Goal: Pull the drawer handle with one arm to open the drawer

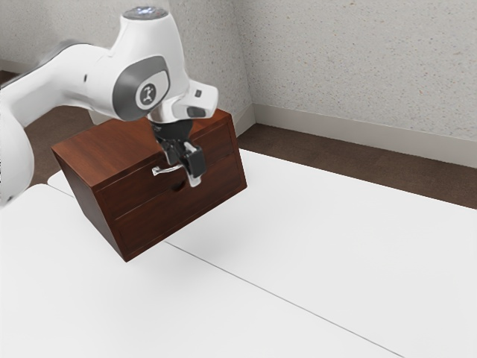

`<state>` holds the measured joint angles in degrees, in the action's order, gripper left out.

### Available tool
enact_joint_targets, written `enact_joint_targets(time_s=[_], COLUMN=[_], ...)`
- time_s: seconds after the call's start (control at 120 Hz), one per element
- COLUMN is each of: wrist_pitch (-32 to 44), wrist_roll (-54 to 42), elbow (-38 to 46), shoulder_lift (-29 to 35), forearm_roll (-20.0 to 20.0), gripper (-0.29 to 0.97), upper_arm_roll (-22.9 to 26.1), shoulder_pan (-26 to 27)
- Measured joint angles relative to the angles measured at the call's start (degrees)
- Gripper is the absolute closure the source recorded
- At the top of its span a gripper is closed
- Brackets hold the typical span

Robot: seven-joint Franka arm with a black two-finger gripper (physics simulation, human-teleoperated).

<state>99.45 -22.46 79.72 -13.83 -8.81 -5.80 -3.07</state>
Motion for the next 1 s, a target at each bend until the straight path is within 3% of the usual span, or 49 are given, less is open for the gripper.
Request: enact_joint_targets(time_s=[0.508,1.0], wrist_pitch=[3.49,5.06], wrist_roll=[-1.47,-2.22], elbow=[2.31,3.70], shoulder_lift=[0.00,0.00], forearm_roll=[-5.39,-5.97], gripper=[0.12,0.23], upper_arm_roll=[-0.09,-0.11], shoulder_pan=[0.24,0.00])
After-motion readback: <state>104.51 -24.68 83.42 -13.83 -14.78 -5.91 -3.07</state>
